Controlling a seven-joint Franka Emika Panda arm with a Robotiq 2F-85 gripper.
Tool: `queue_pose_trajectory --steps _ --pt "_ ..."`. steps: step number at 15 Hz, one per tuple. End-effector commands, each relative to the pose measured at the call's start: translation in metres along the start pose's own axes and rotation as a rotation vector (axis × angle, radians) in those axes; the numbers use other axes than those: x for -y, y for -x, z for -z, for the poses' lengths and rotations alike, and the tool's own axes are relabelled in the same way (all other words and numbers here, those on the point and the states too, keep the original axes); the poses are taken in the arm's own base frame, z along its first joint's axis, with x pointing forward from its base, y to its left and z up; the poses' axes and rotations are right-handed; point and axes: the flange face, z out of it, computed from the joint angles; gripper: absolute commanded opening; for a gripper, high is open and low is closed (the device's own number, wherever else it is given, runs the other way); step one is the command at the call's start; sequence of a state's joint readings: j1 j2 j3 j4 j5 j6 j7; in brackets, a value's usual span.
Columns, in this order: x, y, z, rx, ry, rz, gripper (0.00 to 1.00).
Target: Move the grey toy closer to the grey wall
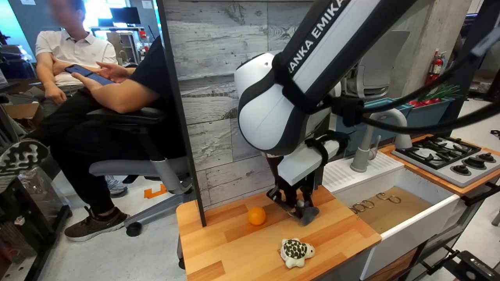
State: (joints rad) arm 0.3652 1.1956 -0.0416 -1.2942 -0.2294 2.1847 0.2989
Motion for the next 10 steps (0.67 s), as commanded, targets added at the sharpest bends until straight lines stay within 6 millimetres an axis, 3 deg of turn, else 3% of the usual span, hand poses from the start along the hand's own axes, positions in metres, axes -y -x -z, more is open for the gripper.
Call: queue_pose_trajectory --steps 1,5,10 --pt "0.011 0.001 0.016 -0.015 0.048 0.058 0.72" --pt "0.019 0.015 0.039 -0.044 0.059 0.114 0.99" --pt "0.017 0.055 0.081 -0.083 -0.009 0.158 1.0"
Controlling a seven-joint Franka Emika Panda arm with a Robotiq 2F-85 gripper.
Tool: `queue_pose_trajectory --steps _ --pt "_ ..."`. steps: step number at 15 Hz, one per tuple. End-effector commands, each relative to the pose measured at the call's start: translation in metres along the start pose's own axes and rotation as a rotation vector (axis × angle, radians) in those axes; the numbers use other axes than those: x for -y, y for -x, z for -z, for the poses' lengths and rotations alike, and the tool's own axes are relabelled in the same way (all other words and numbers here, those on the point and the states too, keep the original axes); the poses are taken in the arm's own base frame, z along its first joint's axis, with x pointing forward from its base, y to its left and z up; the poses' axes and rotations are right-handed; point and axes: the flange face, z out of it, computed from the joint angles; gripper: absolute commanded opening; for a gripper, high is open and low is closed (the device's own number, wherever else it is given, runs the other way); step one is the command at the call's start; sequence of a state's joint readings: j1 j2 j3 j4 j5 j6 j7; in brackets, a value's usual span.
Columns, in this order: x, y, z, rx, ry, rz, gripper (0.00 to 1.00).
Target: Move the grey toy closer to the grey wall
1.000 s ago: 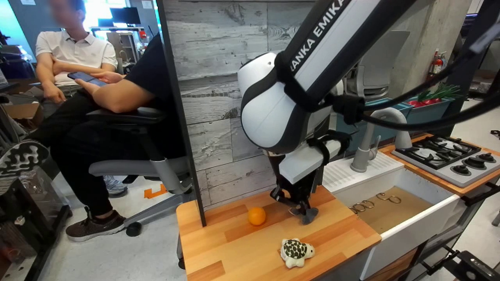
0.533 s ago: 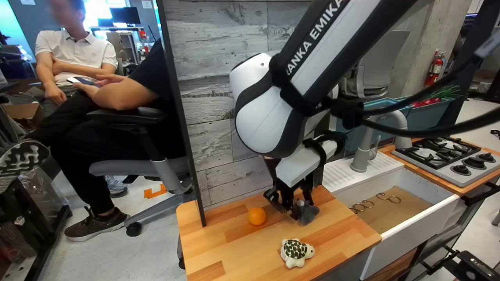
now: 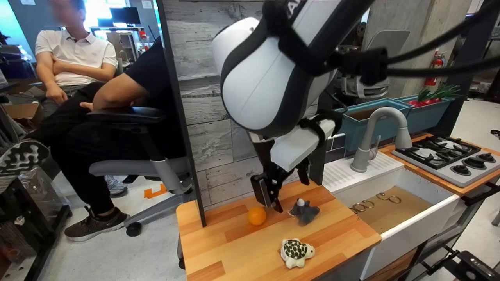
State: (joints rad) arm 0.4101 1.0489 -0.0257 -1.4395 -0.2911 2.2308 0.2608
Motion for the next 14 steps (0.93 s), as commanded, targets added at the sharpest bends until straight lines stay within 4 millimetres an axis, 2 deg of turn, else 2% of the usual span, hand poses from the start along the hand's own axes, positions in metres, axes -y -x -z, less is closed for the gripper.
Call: queue_pose_trajectory --steps 1,6,9,11,12,14 --pt "-0.003 0.042 0.033 -0.012 -0.043 0.036 1.0" --pt "-0.01 0.088 0.06 -0.076 -0.099 0.021 1.0" --pt "-0.03 0.109 0.08 -0.102 -0.212 -0.036 1.0" --pt "-0.045 0.125 0.086 -0.022 -0.274 -0.047 1.0" --pt "-0.03 0.102 0.074 -0.061 -0.217 -0.046 1.0" --pt "-0.047 0.114 0.081 -0.037 -0.247 -0.054 1.0"
